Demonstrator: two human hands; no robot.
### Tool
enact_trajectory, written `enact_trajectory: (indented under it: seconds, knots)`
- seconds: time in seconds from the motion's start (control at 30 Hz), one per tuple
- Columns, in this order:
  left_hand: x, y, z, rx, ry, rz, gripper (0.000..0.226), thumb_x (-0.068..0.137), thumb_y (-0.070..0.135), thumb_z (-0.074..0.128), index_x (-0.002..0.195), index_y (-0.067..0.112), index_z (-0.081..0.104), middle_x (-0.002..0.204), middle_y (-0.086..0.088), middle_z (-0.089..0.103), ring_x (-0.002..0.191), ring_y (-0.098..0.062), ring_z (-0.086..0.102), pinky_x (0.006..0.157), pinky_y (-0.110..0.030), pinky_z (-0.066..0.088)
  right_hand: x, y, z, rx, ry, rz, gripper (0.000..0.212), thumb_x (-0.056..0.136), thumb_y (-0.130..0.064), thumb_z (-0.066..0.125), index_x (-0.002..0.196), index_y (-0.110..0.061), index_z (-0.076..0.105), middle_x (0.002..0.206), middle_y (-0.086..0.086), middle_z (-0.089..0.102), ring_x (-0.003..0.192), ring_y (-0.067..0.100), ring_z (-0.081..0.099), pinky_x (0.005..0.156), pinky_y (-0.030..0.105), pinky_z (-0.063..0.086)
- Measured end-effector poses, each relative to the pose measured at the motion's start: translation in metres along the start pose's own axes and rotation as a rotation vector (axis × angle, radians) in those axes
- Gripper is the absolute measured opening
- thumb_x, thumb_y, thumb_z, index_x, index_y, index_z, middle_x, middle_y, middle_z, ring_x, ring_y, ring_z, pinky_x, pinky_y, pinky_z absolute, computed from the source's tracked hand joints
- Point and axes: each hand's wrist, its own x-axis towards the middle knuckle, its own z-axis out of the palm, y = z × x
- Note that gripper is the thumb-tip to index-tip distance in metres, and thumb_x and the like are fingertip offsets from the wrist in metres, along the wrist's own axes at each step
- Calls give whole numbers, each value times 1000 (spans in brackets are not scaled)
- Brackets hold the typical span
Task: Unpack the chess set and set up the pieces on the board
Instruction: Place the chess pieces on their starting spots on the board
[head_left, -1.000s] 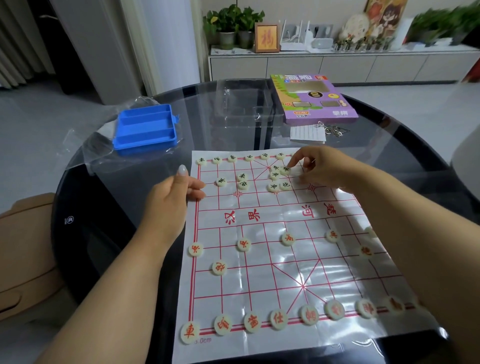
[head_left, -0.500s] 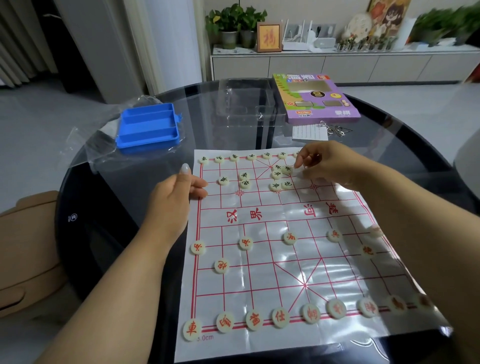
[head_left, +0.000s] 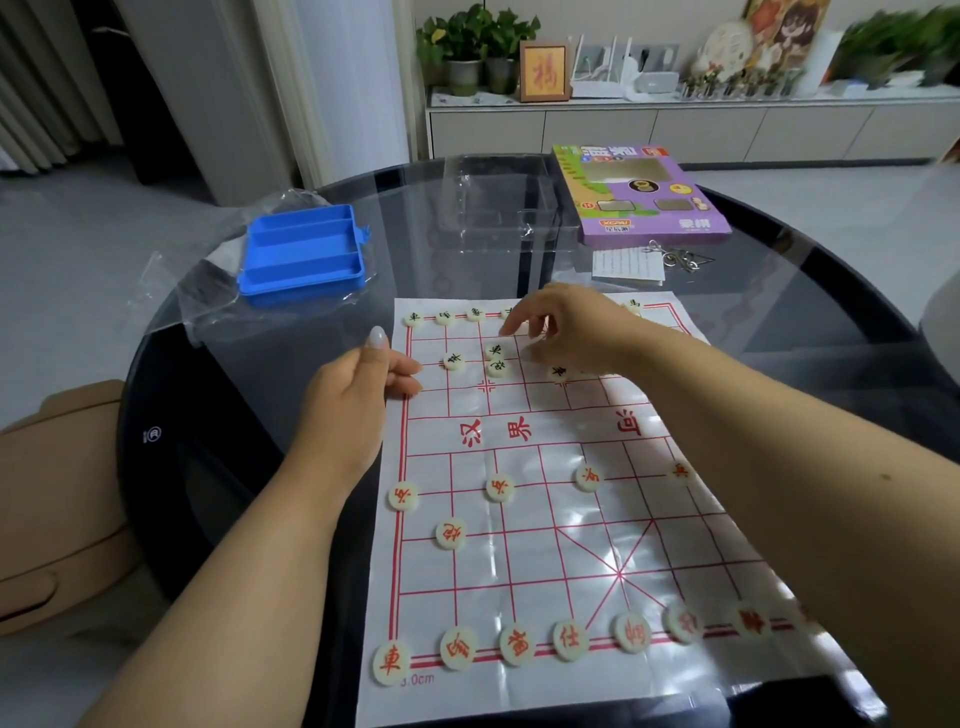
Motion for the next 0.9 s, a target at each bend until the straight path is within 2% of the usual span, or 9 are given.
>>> enact_trajectory:
  seconds: [0.13, 0.33, 0.53, 0.63, 0.73, 0.8, 0.9]
  knots:
    - [0, -1, 0, 9, 1, -2, 53, 98, 50, 29, 94, 12, 65, 86, -1, 70, 71, 2, 67, 51, -8, 49, 18, -3, 3, -99, -104, -45, 33, 86, -18, 66, 113, -37, 63, 109, -5, 58, 96, 17, 55, 89, 41, 49]
    - [0, 1, 0, 17, 13, 7, 54, 99, 49, 27, 94, 12, 66, 86, -1, 70, 72, -6, 68, 54, -8, 48, 29, -3, 6, -207, -92, -90, 27, 86, -25, 66, 109, -38, 64, 110, -6, 59, 99, 14, 53, 81, 33, 32]
    - [-1, 2, -1, 17, 10, -2, 52, 98, 50, 28, 92, 13, 65, 85, 1, 70, 70, 0, 67, 50, -7, 48, 25, -7, 6, -209, -111, -138, 30, 88, -23, 64, 112, -41, 62, 105, -9, 54, 95, 11, 47, 82, 33, 28]
    - [-2, 3, 0, 13, 14, 4, 53, 98, 50, 29, 93, 12, 66, 85, 0, 70, 71, -2, 68, 51, -7, 48, 27, -7, 8, -218, -98, -145, 27, 88, -23, 64, 110, -39, 64, 108, -7, 56, 97, 11, 48, 83, 33, 26]
    - [-2, 3, 0, 18, 8, 3, 53, 98, 49, 28, 94, 12, 65, 85, 0, 70, 71, -5, 68, 53, -10, 49, 26, -7, 9, -237, -82, -138, 25, 89, -22, 63, 111, -33, 64, 110, -5, 56, 101, 13, 49, 84, 33, 29]
    - [-2, 2, -1, 13, -2, 3, 53, 98, 49, 29, 94, 11, 65, 84, 0, 70, 71, 0, 68, 51, -8, 48, 23, -3, 5, -193, -43, -109, 24, 90, -21, 60, 113, -26, 63, 110, -3, 56, 98, 14, 50, 85, 32, 37]
    - [-2, 3, -1, 19, -1, 6, 53, 97, 50, 28, 95, 11, 64, 85, 1, 69, 70, 3, 66, 48, -7, 46, 14, 13, -9, -38, 117, 8, 21, 91, -17, 58, 112, -14, 63, 105, 1, 59, 91, 17, 55, 78, 29, 47]
